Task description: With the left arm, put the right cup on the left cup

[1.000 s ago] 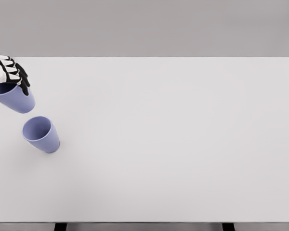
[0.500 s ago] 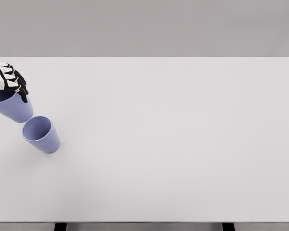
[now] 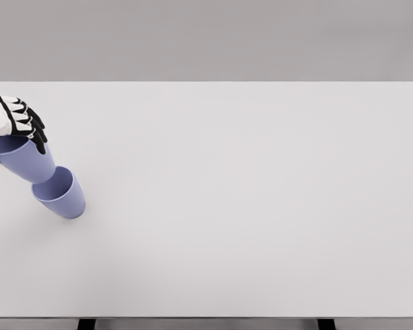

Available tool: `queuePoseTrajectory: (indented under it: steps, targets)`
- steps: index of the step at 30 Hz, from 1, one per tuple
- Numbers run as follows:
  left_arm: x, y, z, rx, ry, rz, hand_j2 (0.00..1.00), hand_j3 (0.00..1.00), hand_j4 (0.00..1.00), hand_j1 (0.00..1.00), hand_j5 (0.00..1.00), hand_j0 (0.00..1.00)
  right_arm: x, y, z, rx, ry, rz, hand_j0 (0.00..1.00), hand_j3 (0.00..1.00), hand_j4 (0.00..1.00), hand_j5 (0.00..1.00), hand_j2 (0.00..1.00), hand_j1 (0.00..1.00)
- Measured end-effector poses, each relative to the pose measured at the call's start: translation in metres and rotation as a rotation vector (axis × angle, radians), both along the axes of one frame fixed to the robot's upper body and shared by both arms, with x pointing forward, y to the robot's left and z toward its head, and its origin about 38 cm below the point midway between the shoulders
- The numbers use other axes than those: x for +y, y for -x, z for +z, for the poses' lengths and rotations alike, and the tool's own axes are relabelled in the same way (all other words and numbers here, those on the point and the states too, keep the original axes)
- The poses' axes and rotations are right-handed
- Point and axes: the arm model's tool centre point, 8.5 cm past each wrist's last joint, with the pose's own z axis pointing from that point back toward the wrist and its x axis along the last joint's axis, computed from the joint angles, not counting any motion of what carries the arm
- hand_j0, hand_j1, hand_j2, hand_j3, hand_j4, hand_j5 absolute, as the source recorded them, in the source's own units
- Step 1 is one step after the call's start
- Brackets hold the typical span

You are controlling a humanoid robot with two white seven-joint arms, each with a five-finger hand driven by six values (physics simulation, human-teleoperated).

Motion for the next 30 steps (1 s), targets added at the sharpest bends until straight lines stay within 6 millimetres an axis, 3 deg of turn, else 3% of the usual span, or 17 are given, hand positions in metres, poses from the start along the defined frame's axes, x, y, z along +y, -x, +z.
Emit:
queuePoseTrajectory:
  steps: [30]
  targets:
    - [-0.005, -0.0011, -0.0091, 0.023, 0.02, -0.013, 0.62, 0.62, 0.62, 0.62, 0.62, 0.62, 0.0, -0.0001, 0.0, 0.0, 0.0, 0.0, 1.0, 1.0, 1.0, 1.0, 1.0, 1.0]
